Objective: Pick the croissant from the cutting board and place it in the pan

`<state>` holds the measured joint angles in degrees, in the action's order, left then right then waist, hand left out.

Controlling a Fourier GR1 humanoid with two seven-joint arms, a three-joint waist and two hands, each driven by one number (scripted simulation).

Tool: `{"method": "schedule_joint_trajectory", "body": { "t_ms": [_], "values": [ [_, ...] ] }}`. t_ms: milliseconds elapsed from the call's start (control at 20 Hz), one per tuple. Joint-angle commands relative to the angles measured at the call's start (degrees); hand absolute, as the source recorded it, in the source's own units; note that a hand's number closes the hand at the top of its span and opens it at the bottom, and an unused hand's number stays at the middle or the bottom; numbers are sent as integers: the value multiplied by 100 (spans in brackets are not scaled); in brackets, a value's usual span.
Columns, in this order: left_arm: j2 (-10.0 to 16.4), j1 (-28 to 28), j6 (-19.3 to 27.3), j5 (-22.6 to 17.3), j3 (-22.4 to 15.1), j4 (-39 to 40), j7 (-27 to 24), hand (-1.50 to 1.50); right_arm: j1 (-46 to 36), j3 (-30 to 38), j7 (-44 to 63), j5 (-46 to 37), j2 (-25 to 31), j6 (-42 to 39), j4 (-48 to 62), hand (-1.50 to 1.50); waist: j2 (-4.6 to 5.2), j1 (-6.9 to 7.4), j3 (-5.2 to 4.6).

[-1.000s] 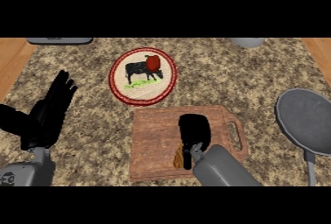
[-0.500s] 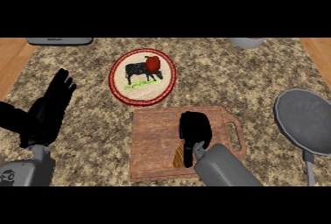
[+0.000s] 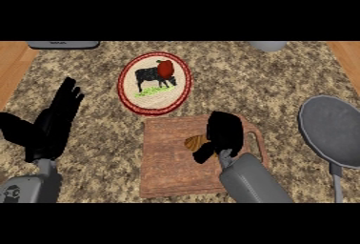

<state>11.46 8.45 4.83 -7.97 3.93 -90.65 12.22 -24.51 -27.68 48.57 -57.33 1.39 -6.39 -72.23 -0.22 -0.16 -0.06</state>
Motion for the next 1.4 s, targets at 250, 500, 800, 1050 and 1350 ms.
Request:
{"method": "schedule_joint_trajectory", "body": {
  "t_ms": [250,500,800,1050,1350],
  "values": [
    [67,197,-10,-29,171,255,34,0,-548,-186,1424,-1567,396,-171,-1278,150,-16,-80,-2],
    [-55,390,211,164,-40,-27,401,0,-1012,340,1248,-1724,868,-969,-2110,150,-3,-41,5],
    [-52,-28,-72,30,77,5,0,0,-1009,1062,1215,-1757,882,-1500,-2749,150,6,-9,4],
    [-61,-89,-52,99,77,-76,-4,0,-586,1769,825,-1886,1248,-773,-2708,150,20,15,6],
    [-104,-119,7,122,-37,-515,375,0,-113,3086,-149,-1162,2005,-366,-2824,150,14,22,11]
  ]
}}
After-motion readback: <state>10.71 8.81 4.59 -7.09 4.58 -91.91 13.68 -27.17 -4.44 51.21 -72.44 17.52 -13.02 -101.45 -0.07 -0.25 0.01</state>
